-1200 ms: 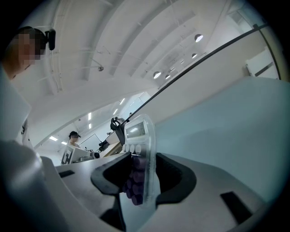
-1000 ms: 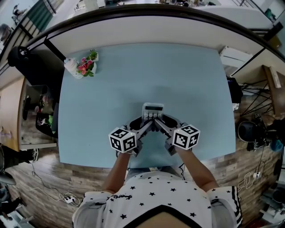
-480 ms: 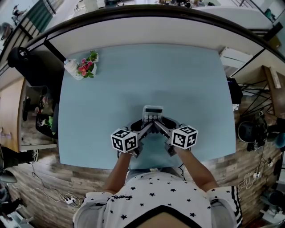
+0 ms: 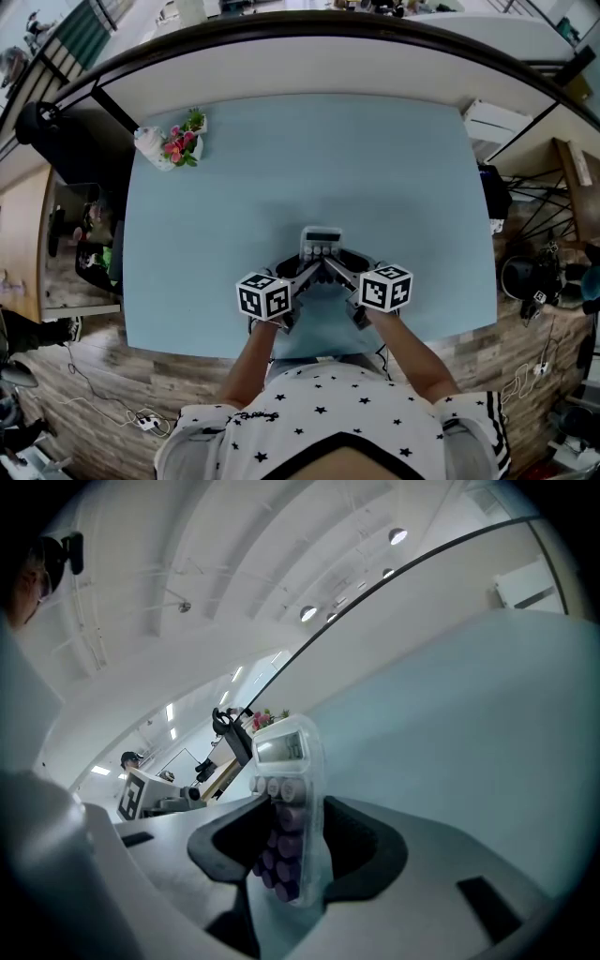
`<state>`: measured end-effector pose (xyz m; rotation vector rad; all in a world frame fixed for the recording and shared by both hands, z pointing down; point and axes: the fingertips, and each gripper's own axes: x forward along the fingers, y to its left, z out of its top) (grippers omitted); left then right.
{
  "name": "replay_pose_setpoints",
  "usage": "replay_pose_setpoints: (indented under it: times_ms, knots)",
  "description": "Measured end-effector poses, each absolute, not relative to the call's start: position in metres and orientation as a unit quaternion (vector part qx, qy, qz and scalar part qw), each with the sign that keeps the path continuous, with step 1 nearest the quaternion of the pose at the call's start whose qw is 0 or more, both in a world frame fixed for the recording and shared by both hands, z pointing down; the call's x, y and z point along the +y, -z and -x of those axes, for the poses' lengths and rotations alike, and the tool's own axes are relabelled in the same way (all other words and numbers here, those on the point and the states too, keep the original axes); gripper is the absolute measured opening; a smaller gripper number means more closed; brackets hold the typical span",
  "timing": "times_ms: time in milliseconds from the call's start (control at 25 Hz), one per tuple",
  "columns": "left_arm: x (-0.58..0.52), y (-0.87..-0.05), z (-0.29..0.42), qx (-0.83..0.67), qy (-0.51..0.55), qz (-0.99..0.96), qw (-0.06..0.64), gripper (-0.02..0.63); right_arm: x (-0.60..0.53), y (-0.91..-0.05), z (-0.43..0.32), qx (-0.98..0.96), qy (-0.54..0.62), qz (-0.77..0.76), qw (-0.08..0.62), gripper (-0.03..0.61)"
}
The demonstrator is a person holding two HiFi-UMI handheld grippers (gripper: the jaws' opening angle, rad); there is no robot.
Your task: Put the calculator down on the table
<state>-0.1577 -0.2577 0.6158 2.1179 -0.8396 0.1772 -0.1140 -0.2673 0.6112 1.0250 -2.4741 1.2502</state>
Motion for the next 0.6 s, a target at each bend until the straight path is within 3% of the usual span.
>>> replay_pose_setpoints:
  times_ms: [600]
  knots:
    - [-0.255, -0.634, 0.155, -0.341, -0.109, -0.837, 0.414, 0.207, -0.266, -0.629, 0.110, -0.830, -0.410, -0.353, 0.137, 0.183]
